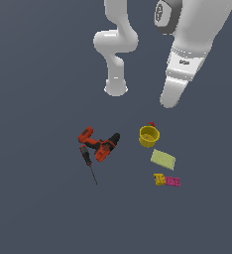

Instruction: Pick up a designated object from a clutter of objects.

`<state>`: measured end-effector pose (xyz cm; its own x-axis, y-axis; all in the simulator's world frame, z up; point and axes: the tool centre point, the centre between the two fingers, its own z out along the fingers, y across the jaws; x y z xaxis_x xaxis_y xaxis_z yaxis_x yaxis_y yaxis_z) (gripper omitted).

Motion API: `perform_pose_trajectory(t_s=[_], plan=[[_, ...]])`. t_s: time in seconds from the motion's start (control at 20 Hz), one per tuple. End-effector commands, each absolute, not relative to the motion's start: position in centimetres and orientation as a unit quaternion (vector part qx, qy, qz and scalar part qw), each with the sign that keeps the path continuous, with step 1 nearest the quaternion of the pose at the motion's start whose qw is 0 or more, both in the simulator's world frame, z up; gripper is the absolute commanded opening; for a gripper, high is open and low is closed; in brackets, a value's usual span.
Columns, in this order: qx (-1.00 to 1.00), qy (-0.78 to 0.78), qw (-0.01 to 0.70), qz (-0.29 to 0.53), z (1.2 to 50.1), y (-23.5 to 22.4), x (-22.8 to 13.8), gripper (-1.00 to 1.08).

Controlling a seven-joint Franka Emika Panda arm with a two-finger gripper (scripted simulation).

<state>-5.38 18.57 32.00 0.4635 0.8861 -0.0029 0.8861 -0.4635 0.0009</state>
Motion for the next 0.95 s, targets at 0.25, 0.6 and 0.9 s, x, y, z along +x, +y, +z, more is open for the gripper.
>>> perform_pose_trajectory(t_s=[0.25,0.6,0.9], plan=[[0.855,0.518,0.000,0.000,38.0,20.3,-8.9,-1.00],[0.856,0.518,0.000,0.000,41.4,21.3,-10.6,-1.00],[0.856,0.517,0.000,0.000,42.3,21.5,-11.1,-1.00]])
